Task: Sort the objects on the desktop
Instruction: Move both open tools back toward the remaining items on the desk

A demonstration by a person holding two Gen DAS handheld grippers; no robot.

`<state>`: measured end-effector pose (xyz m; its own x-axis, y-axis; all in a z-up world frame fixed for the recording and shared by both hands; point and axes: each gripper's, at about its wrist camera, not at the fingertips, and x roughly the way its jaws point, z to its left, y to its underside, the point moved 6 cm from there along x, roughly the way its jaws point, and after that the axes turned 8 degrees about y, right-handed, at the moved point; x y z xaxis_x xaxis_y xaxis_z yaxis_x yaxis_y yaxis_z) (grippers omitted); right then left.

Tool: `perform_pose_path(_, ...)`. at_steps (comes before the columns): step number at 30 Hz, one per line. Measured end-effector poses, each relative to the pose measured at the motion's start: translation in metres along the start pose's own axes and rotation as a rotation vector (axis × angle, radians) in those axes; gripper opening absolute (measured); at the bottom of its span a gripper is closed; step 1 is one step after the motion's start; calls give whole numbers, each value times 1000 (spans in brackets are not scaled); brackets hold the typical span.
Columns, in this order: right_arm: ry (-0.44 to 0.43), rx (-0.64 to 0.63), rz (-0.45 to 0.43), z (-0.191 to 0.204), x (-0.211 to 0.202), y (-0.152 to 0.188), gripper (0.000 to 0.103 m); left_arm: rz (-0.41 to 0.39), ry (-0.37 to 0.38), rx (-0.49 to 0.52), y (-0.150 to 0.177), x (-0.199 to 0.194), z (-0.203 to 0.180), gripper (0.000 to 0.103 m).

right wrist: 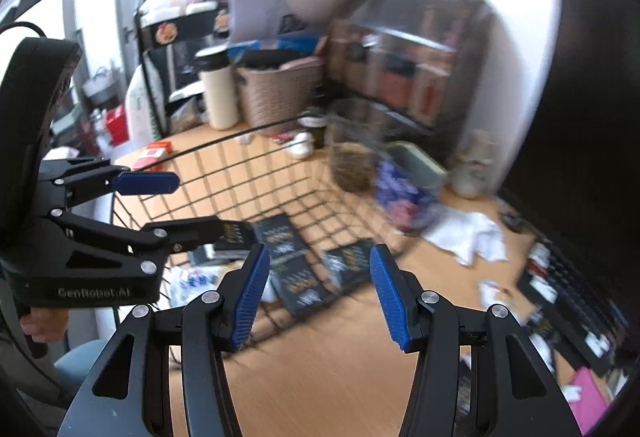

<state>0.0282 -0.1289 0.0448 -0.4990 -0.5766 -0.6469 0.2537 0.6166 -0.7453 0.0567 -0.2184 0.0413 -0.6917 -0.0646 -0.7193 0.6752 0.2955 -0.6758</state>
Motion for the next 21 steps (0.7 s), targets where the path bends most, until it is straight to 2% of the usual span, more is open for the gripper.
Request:
perform_pose_path(7,135,117,-8,-73,-47,43,57,5,105,153,-4,9,-91,71)
perform_pose_path(10,172,172,15,-101,-59,71,57,37,150,225,4,24,-131,71)
perform_pose_path(13,210,225,53,-129,-61,103,57,88,172,289,15,46,-164,71)
perform_pose_path(17,253,300,113,-161,-52,144,57,151,201,321,27,78,-191,71)
perform_pose_path(21,287,320,159,-181,-44,170,57,199,213,355,37,105,-211,71)
